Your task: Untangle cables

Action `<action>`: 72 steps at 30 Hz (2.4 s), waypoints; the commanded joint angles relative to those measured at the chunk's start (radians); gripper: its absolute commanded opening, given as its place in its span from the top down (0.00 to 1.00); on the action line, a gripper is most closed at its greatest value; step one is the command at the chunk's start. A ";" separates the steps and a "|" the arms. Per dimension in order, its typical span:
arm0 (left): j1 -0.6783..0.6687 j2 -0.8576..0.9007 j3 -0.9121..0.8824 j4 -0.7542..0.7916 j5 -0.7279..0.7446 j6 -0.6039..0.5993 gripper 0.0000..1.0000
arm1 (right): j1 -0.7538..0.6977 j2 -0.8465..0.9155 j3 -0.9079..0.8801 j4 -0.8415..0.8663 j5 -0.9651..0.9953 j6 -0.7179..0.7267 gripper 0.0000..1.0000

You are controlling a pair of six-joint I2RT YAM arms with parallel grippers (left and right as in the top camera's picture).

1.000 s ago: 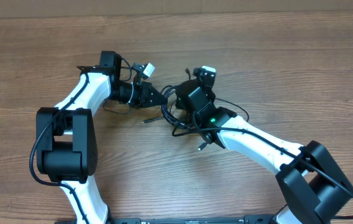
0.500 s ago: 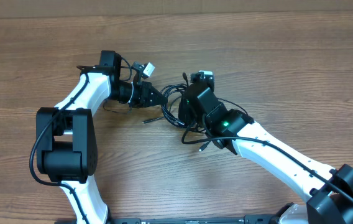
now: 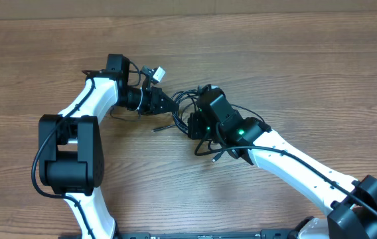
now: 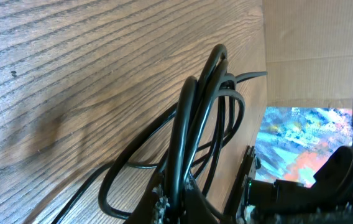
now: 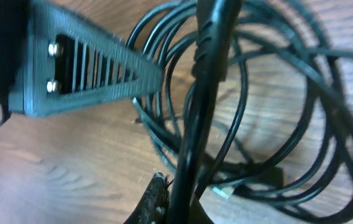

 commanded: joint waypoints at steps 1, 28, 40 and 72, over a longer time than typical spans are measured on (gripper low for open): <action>-0.006 0.006 0.016 0.004 0.016 -0.005 0.96 | 0.003 -0.011 0.003 -0.018 -0.090 0.005 0.96; -0.006 0.006 0.016 0.014 0.016 0.078 0.96 | 0.002 0.100 0.000 0.052 -0.244 0.070 0.82; -0.006 0.006 0.016 0.014 0.016 0.078 0.96 | 0.002 0.025 0.010 -0.006 -0.097 0.043 0.54; -0.006 0.006 0.016 0.014 0.016 0.077 0.96 | -0.372 -0.005 0.126 -0.326 -0.114 0.156 0.79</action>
